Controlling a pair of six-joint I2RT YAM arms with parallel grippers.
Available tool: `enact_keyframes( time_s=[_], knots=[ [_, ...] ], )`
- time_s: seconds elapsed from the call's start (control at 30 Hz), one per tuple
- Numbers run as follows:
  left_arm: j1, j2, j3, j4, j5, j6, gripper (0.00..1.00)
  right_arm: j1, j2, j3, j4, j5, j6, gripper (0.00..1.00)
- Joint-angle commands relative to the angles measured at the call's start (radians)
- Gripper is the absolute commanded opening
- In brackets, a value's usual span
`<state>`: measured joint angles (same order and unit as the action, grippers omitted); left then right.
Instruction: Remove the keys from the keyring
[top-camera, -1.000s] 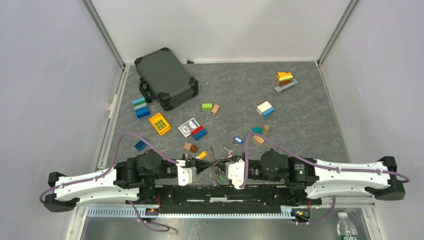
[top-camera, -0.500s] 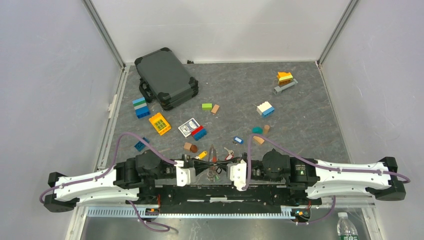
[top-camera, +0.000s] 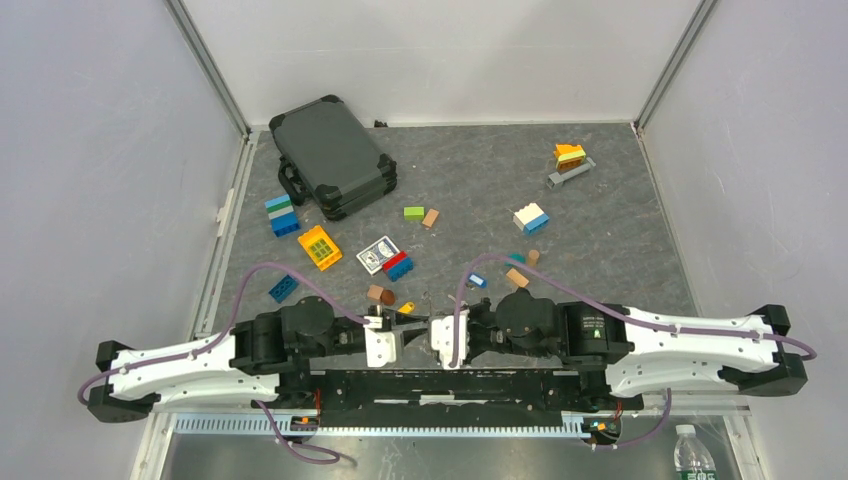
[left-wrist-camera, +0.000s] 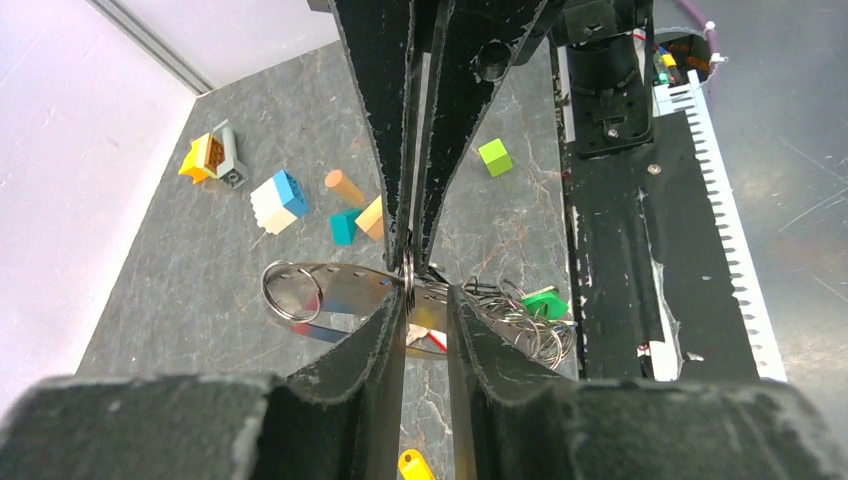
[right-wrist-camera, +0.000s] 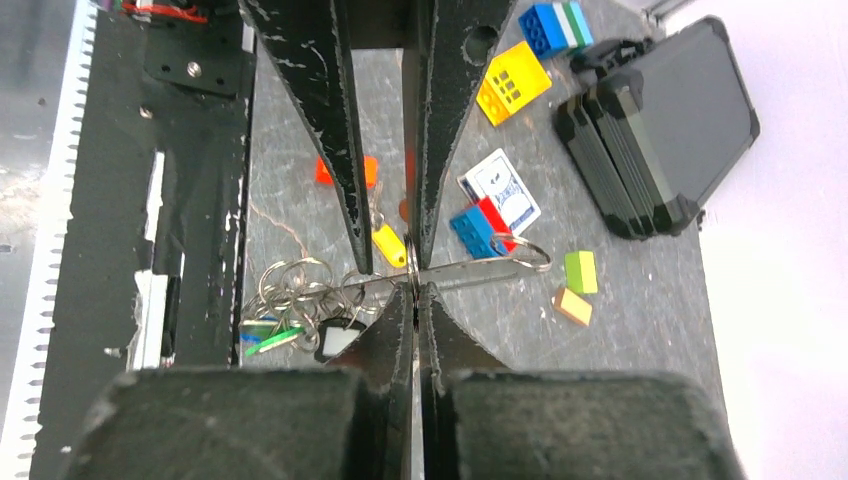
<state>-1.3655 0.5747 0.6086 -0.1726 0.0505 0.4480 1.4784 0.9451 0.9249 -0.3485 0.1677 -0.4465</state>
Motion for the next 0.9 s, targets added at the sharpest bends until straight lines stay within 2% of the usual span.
enact_keyframes(
  time_s=[0.0,0.2,0.87],
  knots=[
    [-0.001,0.016,0.066,-0.048,-0.047,0.041,0.28,0.001,0.034,0.12,-0.107,0.069,0.054,0.0],
    [-0.003,0.027,0.073,-0.026,-0.079,0.059,0.29,0.002,0.077,0.176,-0.171,0.072,0.089,0.0],
    [-0.002,0.081,0.065,0.066,-0.055,0.052,0.3,0.002,0.104,0.17,-0.127,0.036,0.092,0.0]
  ],
)
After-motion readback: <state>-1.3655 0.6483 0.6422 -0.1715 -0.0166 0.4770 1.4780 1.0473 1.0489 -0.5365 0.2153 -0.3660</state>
